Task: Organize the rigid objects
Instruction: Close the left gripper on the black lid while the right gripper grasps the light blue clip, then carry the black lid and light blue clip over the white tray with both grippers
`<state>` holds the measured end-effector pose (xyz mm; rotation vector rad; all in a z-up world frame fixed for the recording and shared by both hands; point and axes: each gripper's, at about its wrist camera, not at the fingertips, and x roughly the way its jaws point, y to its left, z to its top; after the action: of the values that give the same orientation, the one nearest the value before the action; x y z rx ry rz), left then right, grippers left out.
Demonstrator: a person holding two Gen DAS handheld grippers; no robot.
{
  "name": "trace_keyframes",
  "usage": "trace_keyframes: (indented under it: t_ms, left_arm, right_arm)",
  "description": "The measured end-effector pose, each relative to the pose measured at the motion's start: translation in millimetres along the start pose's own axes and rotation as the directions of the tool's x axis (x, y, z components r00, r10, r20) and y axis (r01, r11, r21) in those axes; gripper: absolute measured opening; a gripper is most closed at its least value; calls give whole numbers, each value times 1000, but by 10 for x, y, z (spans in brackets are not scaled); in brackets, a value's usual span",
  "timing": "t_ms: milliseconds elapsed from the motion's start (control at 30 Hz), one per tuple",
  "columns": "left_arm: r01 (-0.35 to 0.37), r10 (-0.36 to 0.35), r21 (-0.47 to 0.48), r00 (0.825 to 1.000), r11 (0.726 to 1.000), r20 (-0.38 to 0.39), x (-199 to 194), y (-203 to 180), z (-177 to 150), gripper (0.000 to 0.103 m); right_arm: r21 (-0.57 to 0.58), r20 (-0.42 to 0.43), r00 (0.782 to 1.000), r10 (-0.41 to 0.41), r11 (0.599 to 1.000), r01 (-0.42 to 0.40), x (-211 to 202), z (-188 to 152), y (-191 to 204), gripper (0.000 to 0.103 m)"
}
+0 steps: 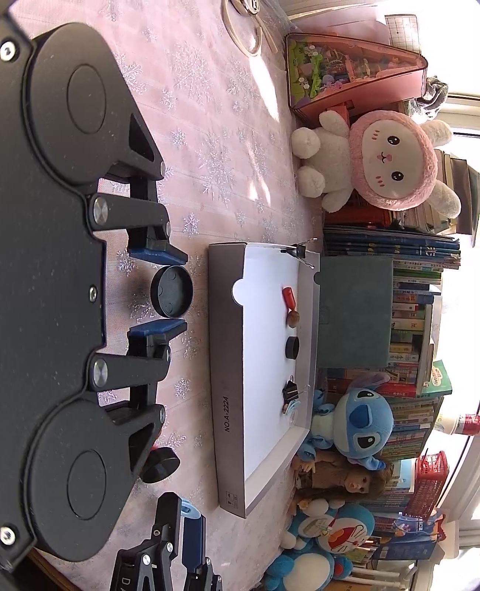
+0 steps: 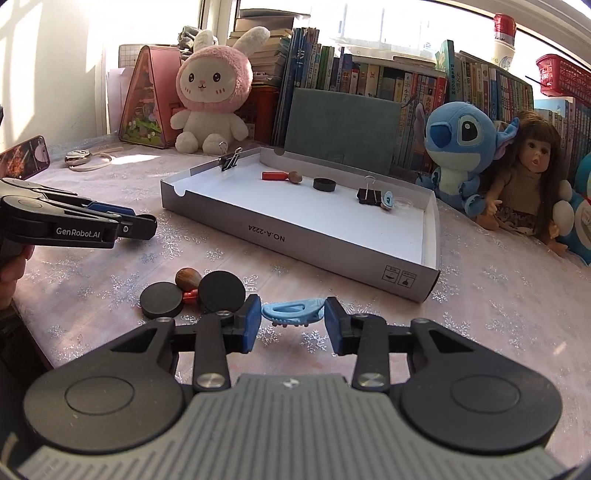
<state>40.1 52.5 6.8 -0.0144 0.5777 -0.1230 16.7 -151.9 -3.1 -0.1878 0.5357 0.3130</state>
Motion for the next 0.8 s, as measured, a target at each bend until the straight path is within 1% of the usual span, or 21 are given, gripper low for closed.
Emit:
trace_keyframes:
  t_ms: [133,233,500,800]
  left_arm:
    - [-2,2,-27,1000,1000,-5,-50,22,85,30]
    - [14,-14,-42,1000,999,-1,-92,36,139,30]
    - [35,-34,-52,999,998,26,-124,27,361,30]
    - [55,-54,-71,998,996,15,-12,-37,627,30]
  right_arm:
    - [40,9,1000,-20,999,20,-28,49,-86,43]
    - [68,15,999,-36,997,35,-62,91,-164,43]
    - [127,34,996,-87,989,82,-112,220,-371,43]
    - [125,63,991,-115,986,106,-104,429,-451,43]
